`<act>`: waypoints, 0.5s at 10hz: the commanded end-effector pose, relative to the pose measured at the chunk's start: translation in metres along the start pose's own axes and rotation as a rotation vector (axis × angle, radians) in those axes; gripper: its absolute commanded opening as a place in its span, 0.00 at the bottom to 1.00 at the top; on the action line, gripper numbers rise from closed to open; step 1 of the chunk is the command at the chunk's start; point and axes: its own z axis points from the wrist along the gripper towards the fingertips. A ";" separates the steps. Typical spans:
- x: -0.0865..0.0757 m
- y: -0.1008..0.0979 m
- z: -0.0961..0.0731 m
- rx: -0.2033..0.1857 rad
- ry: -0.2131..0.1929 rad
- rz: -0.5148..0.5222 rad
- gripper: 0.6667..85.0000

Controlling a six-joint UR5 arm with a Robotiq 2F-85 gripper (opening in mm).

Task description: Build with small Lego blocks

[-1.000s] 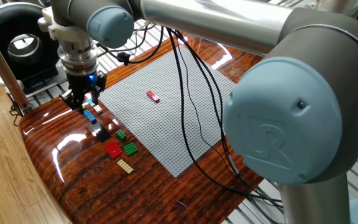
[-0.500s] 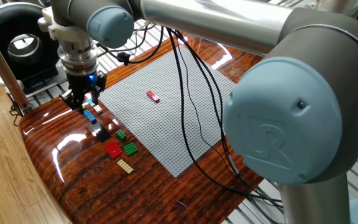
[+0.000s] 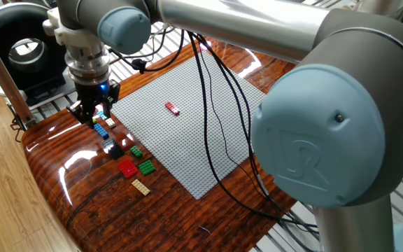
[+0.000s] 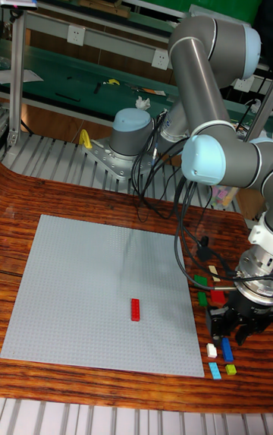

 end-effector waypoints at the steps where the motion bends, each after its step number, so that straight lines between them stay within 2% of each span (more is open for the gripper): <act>1: 0.006 0.000 -0.001 -0.006 0.026 -0.021 0.57; 2: 0.007 0.002 -0.001 -0.012 0.028 -0.027 0.60; 5: -0.004 0.009 0.002 -0.022 -0.008 0.080 0.60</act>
